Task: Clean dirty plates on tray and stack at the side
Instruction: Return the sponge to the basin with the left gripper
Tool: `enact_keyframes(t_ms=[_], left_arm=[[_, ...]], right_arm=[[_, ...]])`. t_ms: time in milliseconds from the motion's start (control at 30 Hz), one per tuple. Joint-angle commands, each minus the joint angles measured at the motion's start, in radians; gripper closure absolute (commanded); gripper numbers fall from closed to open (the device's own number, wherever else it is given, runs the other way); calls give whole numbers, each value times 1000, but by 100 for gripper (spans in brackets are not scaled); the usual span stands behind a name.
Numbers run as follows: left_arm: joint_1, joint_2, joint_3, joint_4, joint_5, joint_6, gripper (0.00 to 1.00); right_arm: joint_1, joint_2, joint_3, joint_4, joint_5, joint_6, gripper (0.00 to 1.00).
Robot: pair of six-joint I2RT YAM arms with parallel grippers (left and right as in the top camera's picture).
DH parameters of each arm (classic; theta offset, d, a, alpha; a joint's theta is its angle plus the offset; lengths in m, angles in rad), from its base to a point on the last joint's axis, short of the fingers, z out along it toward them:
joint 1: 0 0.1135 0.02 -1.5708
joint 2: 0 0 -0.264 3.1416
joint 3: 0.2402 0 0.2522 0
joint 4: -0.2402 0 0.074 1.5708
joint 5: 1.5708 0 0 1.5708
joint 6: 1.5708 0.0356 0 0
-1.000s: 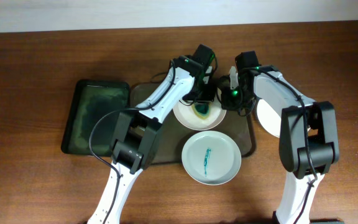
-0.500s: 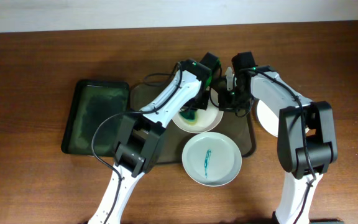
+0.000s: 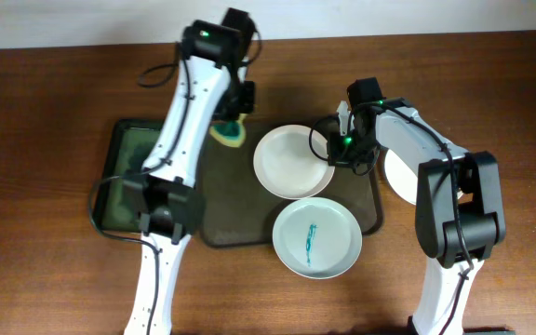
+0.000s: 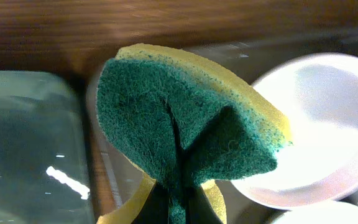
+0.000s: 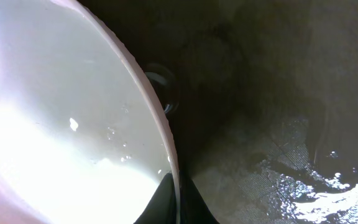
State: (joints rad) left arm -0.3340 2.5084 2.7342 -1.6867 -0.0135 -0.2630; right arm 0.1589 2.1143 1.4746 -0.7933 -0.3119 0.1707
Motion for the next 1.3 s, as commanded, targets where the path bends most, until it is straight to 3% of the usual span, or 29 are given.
enact_keyframes(t_ms=[0, 67, 233, 300, 433, 500, 733, 767, 800, 967, 1100, 1167, 1200, 1233, 1267], left_arm=[[91, -33, 11, -2, -2, 92, 100], [140, -100, -45, -2, 13, 120, 100], [265, -306, -489, 12, -40, 122, 100], [313, -316, -708, 129, -30, 122, 100], [348, -316, -948, 443, -28, 123, 100], [350, -316, -996, 514, -28, 122, 100], [350, -319, -1002, 486, -29, 123, 99], [350, -319, -1002, 478, -32, 123, 76], [350, -319, -1002, 472, -31, 123, 72], [350, -402, -1000, 433, -27, 122, 77], [350, -590, -1000, 406, -27, 123, 65], [350, -709, -1000, 395, -28, 123, 42], [350, -745, -1000, 394, -28, 123, 9], [350, -791, -1000, 394, -29, 123, 0], [350, -814, -1000, 394, -29, 123, 0]], right_arm=[[-8, 25, -1, -18, 59, -21, 96], [-8, 25, -1, -26, 63, -24, 96], [-8, 25, -1, -26, 62, -24, 96], [-8, 25, -1, -21, 62, -24, 96], [-8, 25, -1, -18, 62, -24, 96], [-8, 25, -1, -18, 62, -24, 96], [-8, 25, -1, -22, 62, -24, 96], [-8, 25, -1, -21, 62, -24, 96], [-8, 25, -1, -21, 62, -24, 96], [-8, 25, 0, 5, 44, -45, 96], [-8, 3, 24, -71, -19, -66, 96], [-8, -67, 24, -103, -7, -66, 96], [-7, -102, 24, -116, 11, -66, 96], [-7, -151, 24, -140, 39, -65, 96], [-8, -186, 24, -156, 58, -65, 96]])
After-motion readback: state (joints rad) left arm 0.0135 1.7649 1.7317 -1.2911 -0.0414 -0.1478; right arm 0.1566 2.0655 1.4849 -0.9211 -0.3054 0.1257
